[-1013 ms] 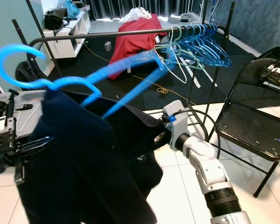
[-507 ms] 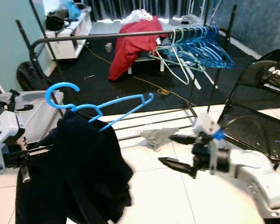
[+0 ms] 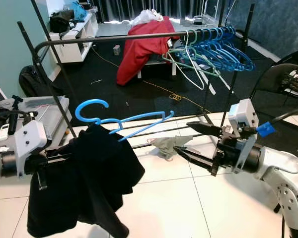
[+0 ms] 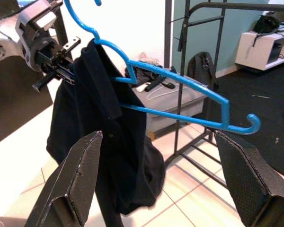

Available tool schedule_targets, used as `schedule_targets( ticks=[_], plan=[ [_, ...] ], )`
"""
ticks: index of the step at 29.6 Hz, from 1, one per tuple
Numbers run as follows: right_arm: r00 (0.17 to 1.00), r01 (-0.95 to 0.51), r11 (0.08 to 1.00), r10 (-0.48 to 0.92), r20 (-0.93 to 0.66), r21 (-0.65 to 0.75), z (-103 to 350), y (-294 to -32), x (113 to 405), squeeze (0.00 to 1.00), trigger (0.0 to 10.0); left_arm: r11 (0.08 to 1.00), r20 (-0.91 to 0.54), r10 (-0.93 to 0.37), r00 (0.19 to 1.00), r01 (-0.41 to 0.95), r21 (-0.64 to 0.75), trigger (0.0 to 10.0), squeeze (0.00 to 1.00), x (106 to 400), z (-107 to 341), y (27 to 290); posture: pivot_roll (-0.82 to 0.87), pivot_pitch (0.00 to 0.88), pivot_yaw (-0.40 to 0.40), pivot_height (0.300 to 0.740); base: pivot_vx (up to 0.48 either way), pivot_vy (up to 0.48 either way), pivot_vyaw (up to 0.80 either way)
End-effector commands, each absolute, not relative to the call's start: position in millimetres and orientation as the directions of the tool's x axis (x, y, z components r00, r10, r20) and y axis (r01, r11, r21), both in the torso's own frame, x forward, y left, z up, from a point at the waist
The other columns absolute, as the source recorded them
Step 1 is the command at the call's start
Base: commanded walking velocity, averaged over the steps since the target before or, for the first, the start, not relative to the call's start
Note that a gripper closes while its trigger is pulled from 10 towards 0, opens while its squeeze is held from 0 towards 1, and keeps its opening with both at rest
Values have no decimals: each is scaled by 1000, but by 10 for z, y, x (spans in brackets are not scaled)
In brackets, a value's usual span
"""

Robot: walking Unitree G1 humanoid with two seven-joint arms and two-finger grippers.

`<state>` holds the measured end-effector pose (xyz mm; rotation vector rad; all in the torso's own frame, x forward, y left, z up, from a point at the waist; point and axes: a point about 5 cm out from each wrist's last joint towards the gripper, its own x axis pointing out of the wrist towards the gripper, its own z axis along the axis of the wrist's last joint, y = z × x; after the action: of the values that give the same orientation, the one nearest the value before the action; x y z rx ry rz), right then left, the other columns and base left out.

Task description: Hang hanger

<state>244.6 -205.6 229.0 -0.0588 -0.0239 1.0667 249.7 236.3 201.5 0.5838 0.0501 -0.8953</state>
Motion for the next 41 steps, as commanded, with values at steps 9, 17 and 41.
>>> schedule_targets(
  ticks=[9,17,41],
  plan=[
    [519,-845,523,852,65,-110,2567,-2233,2442,0,10000,464,-346,-642,684,707,534,10000,0,2531,2001,2497,-85,0,52,740,0,0,0],
    [493,-841,523,847,200,-140,2815,-2257,2428,0,10000,417,-365,-661,656,725,548,10000,0,2540,2034,2434,-94,0,57,740,0,0,0],
    [191,-978,161,950,-246,-136,2379,-1788,2677,0,10000,-9,-447,-826,343,786,618,10000,0,2525,2325,1754,-88,0,11,740,0,0,0]
  ],
)
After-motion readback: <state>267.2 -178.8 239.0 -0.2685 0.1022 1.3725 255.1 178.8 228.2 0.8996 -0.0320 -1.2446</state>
